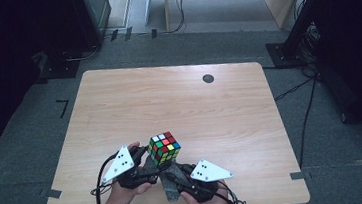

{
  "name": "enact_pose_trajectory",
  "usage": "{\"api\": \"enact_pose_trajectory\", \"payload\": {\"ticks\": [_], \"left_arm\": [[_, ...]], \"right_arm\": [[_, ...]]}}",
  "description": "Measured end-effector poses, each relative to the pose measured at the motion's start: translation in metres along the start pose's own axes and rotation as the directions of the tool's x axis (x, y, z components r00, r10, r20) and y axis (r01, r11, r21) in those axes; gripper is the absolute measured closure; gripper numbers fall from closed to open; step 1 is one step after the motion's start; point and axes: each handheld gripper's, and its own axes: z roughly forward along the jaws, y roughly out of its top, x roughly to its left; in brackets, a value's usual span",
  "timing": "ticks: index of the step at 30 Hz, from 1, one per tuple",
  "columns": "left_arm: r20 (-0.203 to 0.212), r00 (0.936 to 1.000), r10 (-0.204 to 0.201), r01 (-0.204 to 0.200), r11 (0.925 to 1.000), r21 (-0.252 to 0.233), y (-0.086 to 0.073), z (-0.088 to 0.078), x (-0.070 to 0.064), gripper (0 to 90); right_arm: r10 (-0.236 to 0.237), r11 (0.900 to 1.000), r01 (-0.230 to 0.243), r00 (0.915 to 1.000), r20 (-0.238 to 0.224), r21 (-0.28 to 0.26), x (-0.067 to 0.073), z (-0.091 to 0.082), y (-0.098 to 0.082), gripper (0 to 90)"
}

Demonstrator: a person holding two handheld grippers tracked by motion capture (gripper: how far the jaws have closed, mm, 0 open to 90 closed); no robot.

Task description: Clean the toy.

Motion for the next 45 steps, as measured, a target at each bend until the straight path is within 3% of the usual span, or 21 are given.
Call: {"api": "enact_pose_trajectory", "payload": {"ticks": [3, 7, 11, 13, 15, 18, 22, 26, 30, 32, 34, 36, 41, 43, 45], "left_arm": [[-0.011, 0.9999, -0.006, 0.006, 0.9997, -0.022, 0.003, -0.004, 0.003, 34.1], [-0.03, 0.9994, -0.017, 0.016, 0.9994, -0.03, 0.004, -0.009, 0.009, 34.1], [-0.041, 0.999, -0.016, 0.015, 0.9995, -0.029, 0.004, -0.01, 0.012, 34.1], [-0.045, 0.9989, -0.013, 0.012, 0.9997, -0.02, 0.003, -0.01, 0.012, 34.1], [-0.045, 0.9989, -0.014, 0.014, 0.9998, -0.016, 0.002, -0.009, 0.013, 34.1], [-0.048, 0.9987, -0.019, 0.018, 0.9998, -0.008, 0.0, -0.008, 0.013, 34.1], [-0.056, 0.9983, -0.02, 0.02, 0.9998, -0.002, -0.002, -0.008, 0.015, 34.1], [-0.06, 0.998, -0.022, 0.022, 0.9997, 0.004, -0.004, -0.007, 0.016, 34.1], [-0.065, 0.9976, -0.023, 0.023, 0.9997, 0.005, -0.005, -0.007, 0.017, 34.1], [-0.068, 0.9975, -0.021, 0.022, 0.9997, 0.006, -0.006, -0.007, 0.018, 34.1], [-0.068, 0.9974, -0.024, 0.024, 0.9997, 0.01, -0.006, -0.007, 0.018, 34.1], [-0.07, 0.9973, -0.02, 0.021, 0.9996, 0.017, -0.007, -0.006, 0.018, 34.1], [-0.065, 0.9979, -0.002, 0.004, 0.9995, 0.03, -0.009, -0.002, 0.015, 34.1], [-0.064, 0.9979, 0.008, -0.005, 0.9992, 0.039, -0.01, 0.0, 0.013, 34.1], [-0.064, 0.9977, 0.023, -0.02, 0.9985, 0.05, -0.012, 0.003, 0.01, 34.1]], "right_arm": [[0.058, 0.998, -0.057, 0.9962, 0.064, -0.021, -0.017, -0.011, 0.002, 69.8], [0.151, 0.988, -0.142, 0.974, 0.168, -0.064, -0.045, -0.03, 0.001, 69.9], [0.127, 0.992, -0.113, 0.9511, 0.282, -0.064, -0.064, -0.045, 0.001, 69.8], [0.062, 0.998, -0.062, 0.9291, 0.364, -0.014, -0.072, -0.05, 0.0, 69.7], [0.053, 0.998, -0.066, 0.9088, 0.414, 0.018, -0.082, -0.054, -0.004, 69.7], [0.105, 0.992, -0.127, 0.8861, 0.451, 0.019, -0.096, -0.059, -0.011, 69.3], [0.137, 0.986, -0.167, 0.8564, 0.498, 0.016, -0.108, -0.064, -0.016, 69.0], [0.11, 0.985, -0.167, 0.8217, 0.559, 0.052, -0.119, -0.067, -0.024, 68.6], [0.135, 0.973, -0.216, 0.8074, 0.574, 0.075, -0.127, -0.065, -0.032, 61.5], [0.164, 0.969, -0.241, 0.8026, 0.573, 0.061, -0.129, -0.065, -0.033, 50.9], [0.173, 0.97, -0.241, 0.7948, 0.582, 0.041, -0.126, -0.066, -0.029, 40.2], [0.166, 0.974, -0.225, 0.8009, 0.575, 0.033, -0.121, -0.068, -0.02, 31.6], [0.144, 0.986, -0.165, 0.8722, 0.467, 0.004, -0.09, -0.066, 0.011, 26.8], [0.157, 0.986, -0.165, 0.902, 0.402, -0.015, -0.075, -0.062, 0.019, 26.5], [0.171, 0.985, -0.173, 0.926, 0.336, -0.026, -0.062, -0.057, 0.026, 25.6]]}}
